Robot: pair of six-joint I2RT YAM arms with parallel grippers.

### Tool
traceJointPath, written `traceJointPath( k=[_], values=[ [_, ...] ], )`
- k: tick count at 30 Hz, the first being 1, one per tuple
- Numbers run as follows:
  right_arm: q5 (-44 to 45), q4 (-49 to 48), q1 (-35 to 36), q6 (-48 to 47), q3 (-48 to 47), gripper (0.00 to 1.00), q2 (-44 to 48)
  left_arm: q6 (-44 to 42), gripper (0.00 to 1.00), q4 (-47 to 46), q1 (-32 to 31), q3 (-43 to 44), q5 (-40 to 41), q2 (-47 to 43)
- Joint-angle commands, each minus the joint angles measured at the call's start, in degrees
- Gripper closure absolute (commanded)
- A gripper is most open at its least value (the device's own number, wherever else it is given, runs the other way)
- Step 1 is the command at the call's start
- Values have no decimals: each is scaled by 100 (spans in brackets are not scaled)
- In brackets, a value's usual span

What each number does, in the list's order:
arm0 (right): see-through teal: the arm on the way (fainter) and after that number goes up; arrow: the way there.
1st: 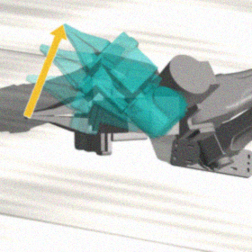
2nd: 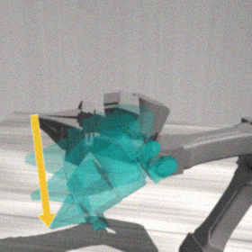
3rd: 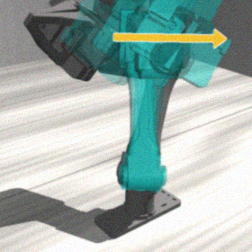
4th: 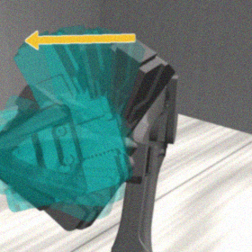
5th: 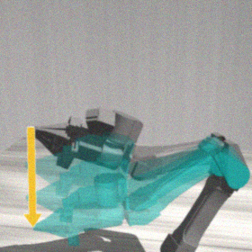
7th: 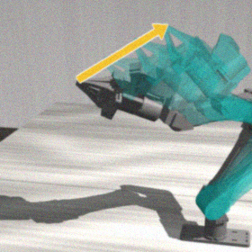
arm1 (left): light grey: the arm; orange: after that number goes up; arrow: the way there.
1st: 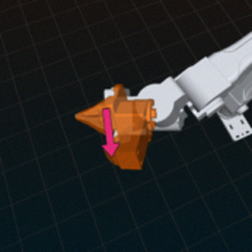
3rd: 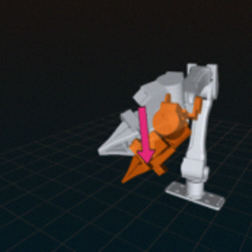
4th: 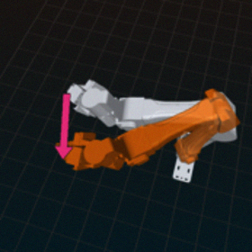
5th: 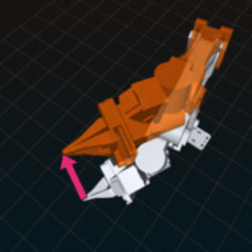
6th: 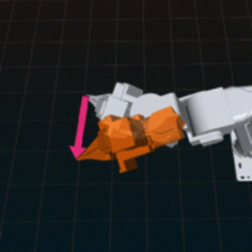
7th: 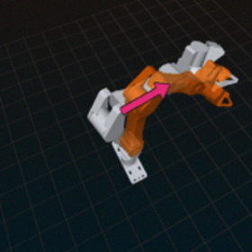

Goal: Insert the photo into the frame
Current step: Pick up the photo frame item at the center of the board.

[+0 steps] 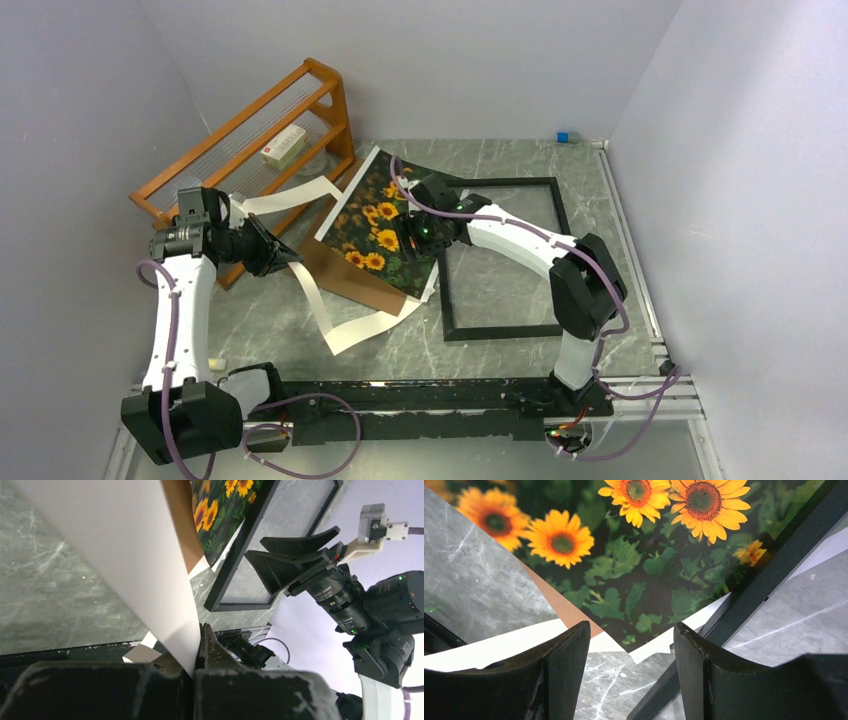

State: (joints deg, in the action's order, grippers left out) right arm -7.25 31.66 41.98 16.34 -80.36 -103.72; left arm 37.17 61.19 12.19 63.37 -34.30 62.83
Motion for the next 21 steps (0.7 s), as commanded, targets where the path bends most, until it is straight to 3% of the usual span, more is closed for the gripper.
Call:
traceJointPath(
  k=[1, 6, 10, 16, 21],
  values=[
    [-357, -122, 10, -223, -7, 35, 273, 166, 97, 364, -17, 381, -343, -245],
    [-1012, -802, 353, -755, 900, 34, 955, 168, 97, 184, -15, 171, -193, -259],
    [-930, -1681, 917, -1249, 1985, 35, 1638, 158, 97, -46, -31, 88, -14, -58],
    [93, -3284, 1972, -1663, 3056, 35, 2047, 63, 97, -30, -54, 157, 105, 347],
    [1325, -4228, 2747, -2099, 3244, 35, 1574, -160, 97, 123, -64, 203, 277, 567]
  ],
)
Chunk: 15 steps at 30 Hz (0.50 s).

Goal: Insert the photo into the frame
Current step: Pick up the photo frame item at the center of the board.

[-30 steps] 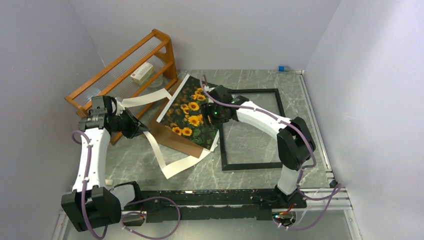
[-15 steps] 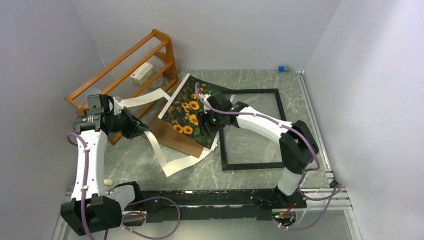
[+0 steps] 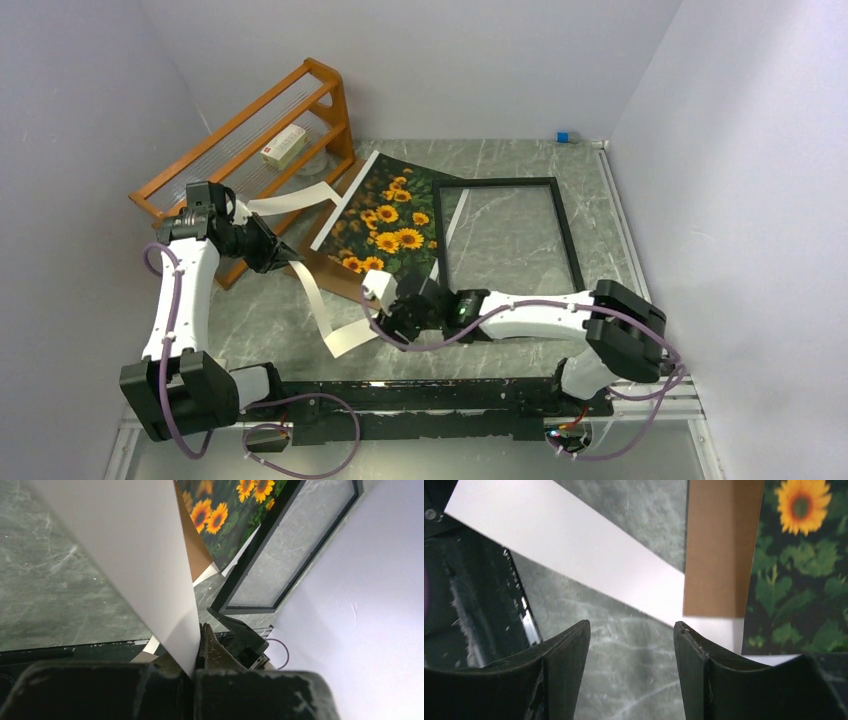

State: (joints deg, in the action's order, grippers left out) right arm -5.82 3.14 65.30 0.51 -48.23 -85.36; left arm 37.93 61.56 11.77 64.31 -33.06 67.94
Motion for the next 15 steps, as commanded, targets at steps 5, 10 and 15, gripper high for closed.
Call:
traceJointPath(
  k=[5, 10, 15],
  values=[
    [1973, -1801, 973, -828, -125, 34, -870, -425, 97, 162, -23, 111, 266, 204],
    [1977, -1954, 1081, -1059, -216, 34, -1139, -597, 97, 181, -23, 224, 361, 381],
    [2244, -2182, 1132, -1244, -286, 34, -1371, -690, 96, 224, -23, 339, 371, 553]
  ],
)
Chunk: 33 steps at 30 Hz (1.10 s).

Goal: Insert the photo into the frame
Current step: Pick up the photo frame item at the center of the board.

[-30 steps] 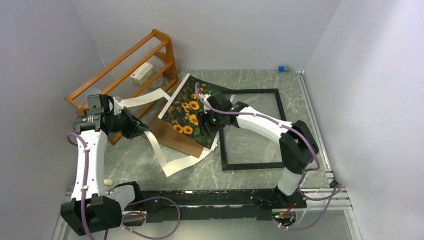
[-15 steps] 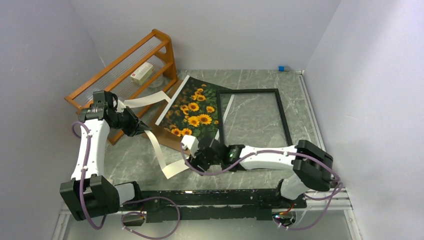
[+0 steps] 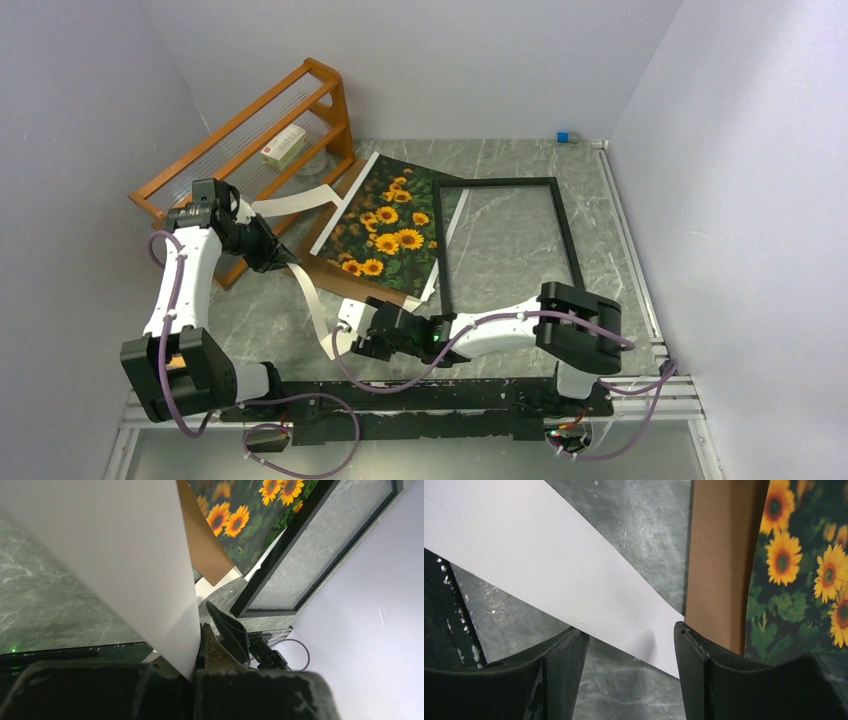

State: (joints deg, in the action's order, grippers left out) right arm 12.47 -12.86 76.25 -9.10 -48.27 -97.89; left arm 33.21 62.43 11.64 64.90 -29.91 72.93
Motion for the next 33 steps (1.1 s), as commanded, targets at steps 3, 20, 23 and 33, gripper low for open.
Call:
traceJointPath(
  k=[3, 20, 23, 33],
  values=[
    [631, -849, 65, -482, -256, 36, -223, -272, 96, 154, -12, 283, 44, 142],
    [867, -1397, 237, -1240, 120, 74, -12, -557, 92, -10, -11, 210, 223, 645],
    [782, -1250, 236, -1240, 27, 89, 12, -598, 91, -20, -12, 212, 270, 702],
    [334, 155, 223, -659, -592, 100, 566, -693, 85, -48, -12, 288, 235, 808]
  ],
)
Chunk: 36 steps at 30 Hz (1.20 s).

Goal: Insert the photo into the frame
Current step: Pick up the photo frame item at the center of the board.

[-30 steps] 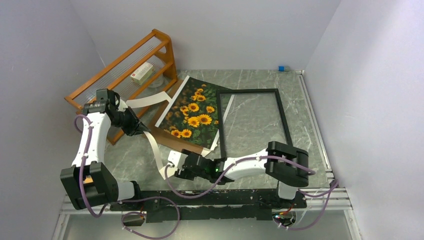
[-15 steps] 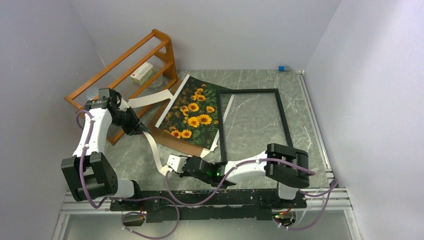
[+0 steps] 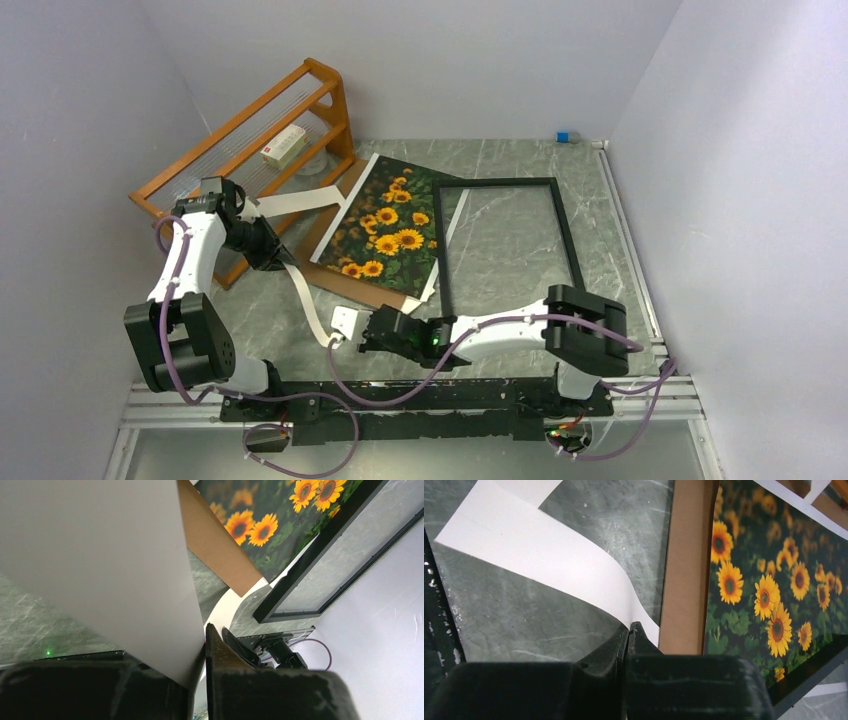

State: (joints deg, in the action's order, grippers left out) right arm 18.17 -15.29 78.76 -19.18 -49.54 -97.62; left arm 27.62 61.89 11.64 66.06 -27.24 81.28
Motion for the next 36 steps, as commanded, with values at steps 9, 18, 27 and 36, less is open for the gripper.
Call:
traceJointPath(
  k=[9, 18, 27, 36],
  values=[
    [-583, 1108, -136, 635, -772, 100, 1184, -195, 79, 88, -12, 197, -189, -169],
    [-1081, 1796, -275, 741, -1153, 100, 1472, -170, 79, 226, -12, 199, -445, -328],
    [-1547, 2554, -433, 819, -1822, 100, 1712, -127, 80, 587, -12, 438, -877, -584],
    [-2351, 2925, -633, 987, -2409, 100, 1788, 104, 85, 1097, -8, 1155, 257, -952]
  ],
)
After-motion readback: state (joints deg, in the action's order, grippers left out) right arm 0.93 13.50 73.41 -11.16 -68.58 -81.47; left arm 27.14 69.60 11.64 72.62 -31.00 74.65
